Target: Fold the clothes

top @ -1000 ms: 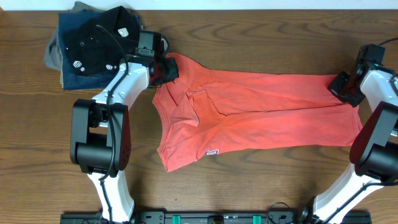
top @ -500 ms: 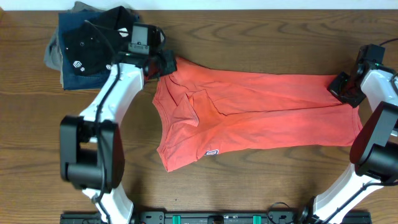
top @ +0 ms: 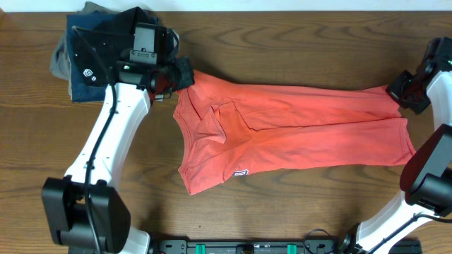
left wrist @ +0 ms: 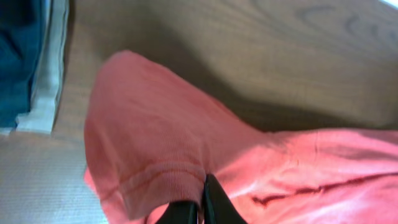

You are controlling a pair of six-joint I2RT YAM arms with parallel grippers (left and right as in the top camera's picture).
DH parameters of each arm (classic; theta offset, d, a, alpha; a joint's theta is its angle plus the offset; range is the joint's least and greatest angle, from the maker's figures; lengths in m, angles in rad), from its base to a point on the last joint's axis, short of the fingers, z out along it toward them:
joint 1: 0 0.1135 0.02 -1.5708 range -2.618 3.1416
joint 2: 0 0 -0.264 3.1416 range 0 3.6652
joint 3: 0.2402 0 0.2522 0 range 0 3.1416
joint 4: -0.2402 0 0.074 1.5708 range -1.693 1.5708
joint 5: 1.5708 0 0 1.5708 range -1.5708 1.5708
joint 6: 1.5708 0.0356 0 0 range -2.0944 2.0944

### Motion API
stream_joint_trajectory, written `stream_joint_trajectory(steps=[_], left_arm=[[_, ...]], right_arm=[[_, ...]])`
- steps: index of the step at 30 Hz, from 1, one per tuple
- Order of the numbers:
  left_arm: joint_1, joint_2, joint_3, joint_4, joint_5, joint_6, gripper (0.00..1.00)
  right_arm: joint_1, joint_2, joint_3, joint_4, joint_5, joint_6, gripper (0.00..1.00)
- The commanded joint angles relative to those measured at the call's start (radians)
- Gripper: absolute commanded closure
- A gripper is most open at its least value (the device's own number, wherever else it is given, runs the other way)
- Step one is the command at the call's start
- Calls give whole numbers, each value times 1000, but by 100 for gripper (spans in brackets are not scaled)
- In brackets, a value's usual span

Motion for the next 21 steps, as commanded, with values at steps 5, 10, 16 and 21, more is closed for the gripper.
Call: stream_joint_trajectory(steps=[5, 10, 16, 21], left_arm=[[-1, -20, 5, -159, -5, -2, 94], [-3, -20, 5, -270, -2, -2, 94], [-63, -20, 5, -392, -2, -2, 94], [-151, -20, 5, -451, -3, -3, 94]], right_arm=[[-25, -28, 68, -55, -42, 8, 99], [-31, -29, 77, -97, -40, 7, 99], [-63, -29, 77, -139, -41, 4, 99], [-101, -31, 77, -170, -41, 4, 99]])
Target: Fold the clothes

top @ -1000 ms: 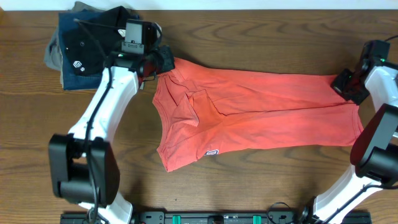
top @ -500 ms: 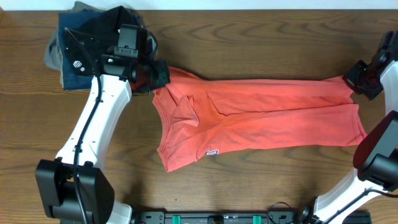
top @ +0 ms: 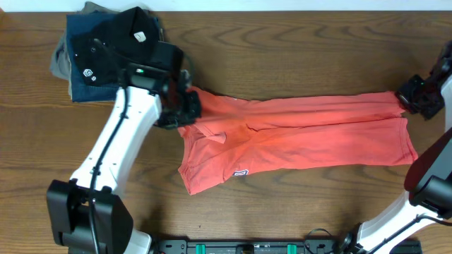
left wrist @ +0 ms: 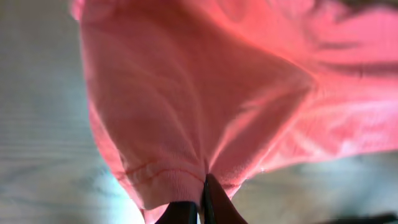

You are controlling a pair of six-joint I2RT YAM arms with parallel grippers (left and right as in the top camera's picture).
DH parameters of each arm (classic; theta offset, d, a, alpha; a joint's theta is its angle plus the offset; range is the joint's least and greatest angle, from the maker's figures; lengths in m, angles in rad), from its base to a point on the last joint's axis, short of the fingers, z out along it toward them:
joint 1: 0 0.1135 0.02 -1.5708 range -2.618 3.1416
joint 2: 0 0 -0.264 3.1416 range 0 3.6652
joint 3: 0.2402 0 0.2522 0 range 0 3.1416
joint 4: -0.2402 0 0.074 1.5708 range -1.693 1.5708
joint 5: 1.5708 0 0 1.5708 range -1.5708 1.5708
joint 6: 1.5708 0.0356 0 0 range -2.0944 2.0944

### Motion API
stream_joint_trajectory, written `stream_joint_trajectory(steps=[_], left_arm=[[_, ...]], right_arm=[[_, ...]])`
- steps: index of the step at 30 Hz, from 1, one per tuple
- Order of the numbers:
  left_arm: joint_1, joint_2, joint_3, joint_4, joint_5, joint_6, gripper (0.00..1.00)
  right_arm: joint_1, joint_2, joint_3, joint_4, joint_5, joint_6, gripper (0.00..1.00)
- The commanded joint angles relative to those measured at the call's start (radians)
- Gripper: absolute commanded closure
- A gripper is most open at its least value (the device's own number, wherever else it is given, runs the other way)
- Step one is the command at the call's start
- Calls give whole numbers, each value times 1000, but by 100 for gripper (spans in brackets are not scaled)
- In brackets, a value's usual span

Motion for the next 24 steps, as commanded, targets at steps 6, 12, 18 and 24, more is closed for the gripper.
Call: stream_joint_trajectory(steps=[6, 12, 18, 24], left_arm=[[-84, -11, 5, -75, -9, -30, 94], [-84, -11, -14, -155, -9, -36, 94], [-84, -11, -44, -205, -9, -36, 94], [-84, -11, -117, -196, -9, -36, 94]], right_arm=[[-58, -43, 22, -54, 3, 5, 99], [-76, -70, 22, -98, 4, 17, 99], [-87, -105, 22, -101, 4, 17, 99], [-98, -107, 21, -130, 5, 16, 99]])
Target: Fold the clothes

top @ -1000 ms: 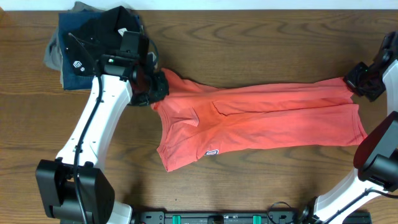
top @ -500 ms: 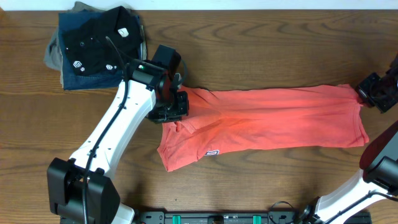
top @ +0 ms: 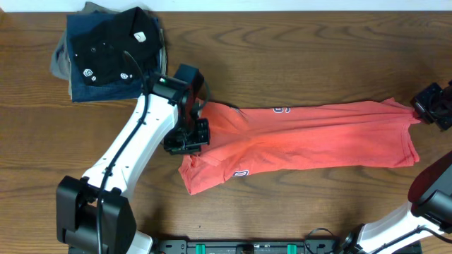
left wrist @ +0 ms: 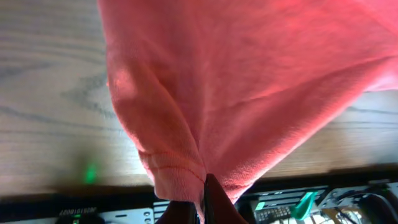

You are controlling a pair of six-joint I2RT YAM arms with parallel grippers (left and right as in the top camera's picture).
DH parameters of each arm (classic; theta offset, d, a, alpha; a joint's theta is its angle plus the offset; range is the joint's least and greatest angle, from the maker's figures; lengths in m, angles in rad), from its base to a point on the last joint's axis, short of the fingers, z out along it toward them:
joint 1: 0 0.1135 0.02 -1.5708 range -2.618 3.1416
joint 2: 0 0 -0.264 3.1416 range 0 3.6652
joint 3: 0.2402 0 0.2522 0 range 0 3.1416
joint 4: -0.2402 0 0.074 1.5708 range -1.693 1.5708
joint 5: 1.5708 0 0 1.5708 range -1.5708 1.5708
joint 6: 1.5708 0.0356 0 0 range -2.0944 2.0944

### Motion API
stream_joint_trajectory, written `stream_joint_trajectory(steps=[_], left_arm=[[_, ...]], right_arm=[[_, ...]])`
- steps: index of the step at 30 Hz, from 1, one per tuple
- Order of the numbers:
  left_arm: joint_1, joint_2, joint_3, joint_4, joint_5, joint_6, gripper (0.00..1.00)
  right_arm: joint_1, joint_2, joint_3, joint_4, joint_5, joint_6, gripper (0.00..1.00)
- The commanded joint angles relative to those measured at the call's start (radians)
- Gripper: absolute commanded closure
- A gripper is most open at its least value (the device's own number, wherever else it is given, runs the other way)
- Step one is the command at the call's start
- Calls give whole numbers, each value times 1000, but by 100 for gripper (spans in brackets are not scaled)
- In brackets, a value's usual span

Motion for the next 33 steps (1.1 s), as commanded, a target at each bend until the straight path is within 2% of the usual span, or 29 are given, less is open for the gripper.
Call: stream_joint_trajectory(steps=[1, 10, 15, 19, 20, 23, 30, 31, 32, 33], left_arm=[[2, -11, -41, 5, -9, -9, 94], [2, -11, -119, 65, -9, -9, 94], [2, -11, -169, 69, -9, -9, 85], [2, -11, -197, 68, -9, -9, 83], [2, -11, -202, 68, -9, -9, 78], [2, -11, -201, 69, -9, -9, 78], [2, -11, -170, 147, -9, -8, 78], [2, -11, -169, 188, -9, -8, 75], [2, -11, -169, 225, -9, -6, 64], [2, -11, -169, 278, -9, -6, 32]], right_arm=[[-21, -22, 21, -10, 15, 12, 98], [-21, -22, 10, -46, 22, 12, 99], [-21, -22, 10, -61, 22, 11, 85], [-21, -22, 10, -67, 22, 11, 59], [-20, -22, 10, -67, 22, 11, 52], [-16, -22, 10, -67, 21, 11, 40], [34, -22, 10, -60, 14, 11, 40], [44, -22, 10, -57, 15, 11, 40], [53, -21, 10, -55, 15, 11, 40], [67, -21, 9, -53, 15, 11, 40]])
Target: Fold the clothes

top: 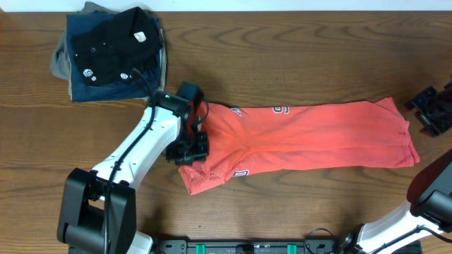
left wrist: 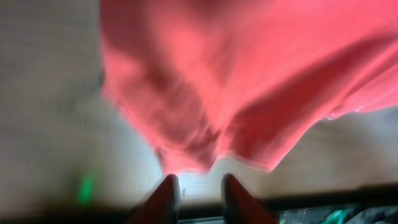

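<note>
An orange-red shirt (top: 304, 137) lies folded lengthwise across the middle of the table, with small printed marks showing on its top edge and near its front left. My left gripper (top: 189, 149) sits at the shirt's left end. In the left wrist view its fingers (left wrist: 168, 194) stand apart just short of the shirt's hem (left wrist: 205, 155), and the left gripper (left wrist: 200, 190) is open with nothing between them. My right gripper (top: 429, 109) is at the far right, a little off the shirt's right corner and not touching it.
A stack of folded dark blue, black and grey clothes (top: 109, 49) lies at the back left corner. The wooden table (top: 296, 56) runs bare behind the shirt. The arm bases and a black rail (top: 247, 247) line the front edge.
My left gripper has opened and let go of the shirt's hem at the left end. My right gripper has let go of the right corner, which now lies flat a little short of it.
First both grippers held the shirt's far edge, the left one next to the clothes stack. Then the left gripper was nearer the front with the hem in it. The far half then lay over the near half, and now both ends are released.
</note>
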You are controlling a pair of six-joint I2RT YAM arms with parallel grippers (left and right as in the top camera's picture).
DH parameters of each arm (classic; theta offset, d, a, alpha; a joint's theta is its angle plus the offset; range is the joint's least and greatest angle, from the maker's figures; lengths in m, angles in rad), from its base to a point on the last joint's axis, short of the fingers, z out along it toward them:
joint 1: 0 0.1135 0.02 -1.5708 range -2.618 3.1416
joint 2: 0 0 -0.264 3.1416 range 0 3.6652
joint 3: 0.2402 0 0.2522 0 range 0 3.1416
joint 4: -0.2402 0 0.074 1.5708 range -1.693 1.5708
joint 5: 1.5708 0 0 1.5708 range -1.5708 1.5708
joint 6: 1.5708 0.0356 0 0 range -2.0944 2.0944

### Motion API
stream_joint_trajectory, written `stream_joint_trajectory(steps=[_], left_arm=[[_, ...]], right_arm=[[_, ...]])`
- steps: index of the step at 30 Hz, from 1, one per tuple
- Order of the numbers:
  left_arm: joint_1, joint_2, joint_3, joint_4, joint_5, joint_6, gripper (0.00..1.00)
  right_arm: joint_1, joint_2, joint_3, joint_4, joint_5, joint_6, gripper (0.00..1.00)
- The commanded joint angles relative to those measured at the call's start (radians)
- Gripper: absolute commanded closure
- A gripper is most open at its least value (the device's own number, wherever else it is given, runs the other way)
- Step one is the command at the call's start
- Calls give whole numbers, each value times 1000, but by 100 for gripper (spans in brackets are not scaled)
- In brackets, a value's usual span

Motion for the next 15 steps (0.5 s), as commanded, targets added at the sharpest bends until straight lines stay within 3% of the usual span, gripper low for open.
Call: stream_joint_trajectory(steps=[1, 3, 4, 9, 15], left_arm=[[2, -11, 23, 101, -7, -2, 24], [2, -9, 22, 175, -7, -1, 24], [2, -8, 21, 201, -7, 3, 29], [2, 33, 19, 272, -32, 20, 66], [3, 136, 19, 332, -37, 21, 81]], right_arm=[[49, -21, 8, 7, 1, -3, 40], [79, -21, 2, 11, 8, -9, 44], [91, -21, -3, 14, 12, -8, 51], [151, -21, -71, 54, 16, -8, 82], [195, -21, -212, 158, 15, -7, 89]])
